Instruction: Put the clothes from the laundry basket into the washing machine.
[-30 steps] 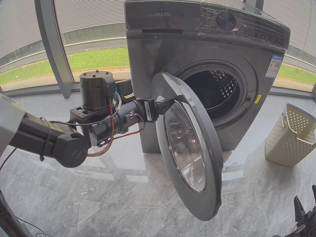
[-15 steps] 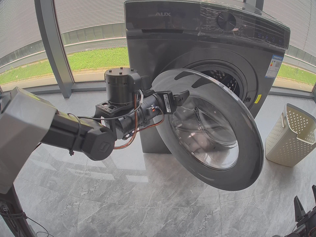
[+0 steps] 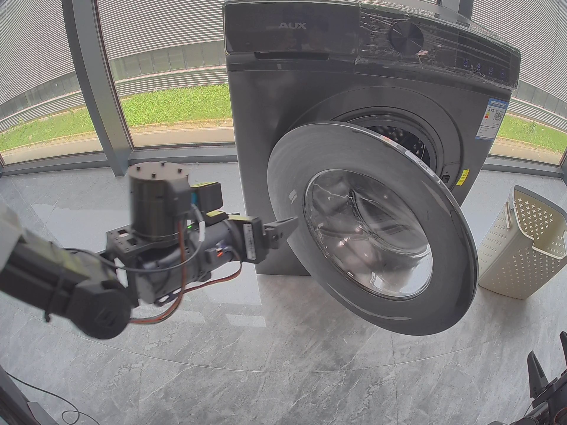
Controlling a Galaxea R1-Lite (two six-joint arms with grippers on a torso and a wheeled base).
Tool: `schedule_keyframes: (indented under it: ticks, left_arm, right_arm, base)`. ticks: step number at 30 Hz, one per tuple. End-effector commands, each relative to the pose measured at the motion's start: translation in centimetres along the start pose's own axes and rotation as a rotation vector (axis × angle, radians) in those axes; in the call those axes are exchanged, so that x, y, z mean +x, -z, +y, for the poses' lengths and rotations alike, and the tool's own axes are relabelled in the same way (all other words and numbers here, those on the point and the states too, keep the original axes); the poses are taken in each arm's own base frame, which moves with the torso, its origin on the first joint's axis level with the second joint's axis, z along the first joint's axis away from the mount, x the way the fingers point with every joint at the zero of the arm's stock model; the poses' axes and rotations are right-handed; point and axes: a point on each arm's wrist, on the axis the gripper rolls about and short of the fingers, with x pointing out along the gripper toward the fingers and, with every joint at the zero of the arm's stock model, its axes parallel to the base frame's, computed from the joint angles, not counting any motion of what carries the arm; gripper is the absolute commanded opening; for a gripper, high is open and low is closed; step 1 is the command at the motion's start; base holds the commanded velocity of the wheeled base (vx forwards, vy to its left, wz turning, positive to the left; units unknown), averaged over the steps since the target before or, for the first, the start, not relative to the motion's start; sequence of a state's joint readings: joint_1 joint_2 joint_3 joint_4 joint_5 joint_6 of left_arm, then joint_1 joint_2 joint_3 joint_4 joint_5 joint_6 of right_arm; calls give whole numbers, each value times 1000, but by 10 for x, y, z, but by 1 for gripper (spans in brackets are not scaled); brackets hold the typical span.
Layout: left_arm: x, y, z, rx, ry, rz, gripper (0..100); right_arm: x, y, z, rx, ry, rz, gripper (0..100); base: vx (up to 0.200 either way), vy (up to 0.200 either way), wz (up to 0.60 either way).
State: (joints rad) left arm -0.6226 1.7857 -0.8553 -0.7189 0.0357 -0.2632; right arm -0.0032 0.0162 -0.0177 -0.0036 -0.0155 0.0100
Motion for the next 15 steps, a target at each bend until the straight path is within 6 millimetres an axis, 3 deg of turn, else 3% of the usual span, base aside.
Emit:
schedule_keyframes:
  ticks: [1,6,8,9,10,11,15]
  left_arm:
    - [-123,-1,9,75,-56,-105,100]
    - [-181,18,19,123,-121,-157,100]
    - [-184,20,20,125,-129,-161,100]
    - [-209,32,32,137,-198,-196,100]
    - [-209,32,32,137,-198,-196,100]
    - [-226,44,38,146,-237,-219,100]
    - [-257,68,46,146,-307,-266,100]
  right_arm:
    - [0,5,0,-2,-2,1,100]
    - [0,5,0,-1,-2,1,100]
    - [0,5,0,-1,-2,1,100]
    - [0,5,0,-4,1,4,100]
    - [0,5,0,-4,1,4,100]
    - [0,5,0,-18,-6,4,100]
    - [0,4,1,-55,-28,-3,100]
  base:
    - [0,0,0]
    - [0,0,0]
    - [0,0,0]
    - [0,0,0]
    - [0,0,0]
    - [0,0,0]
    - [0,0,0]
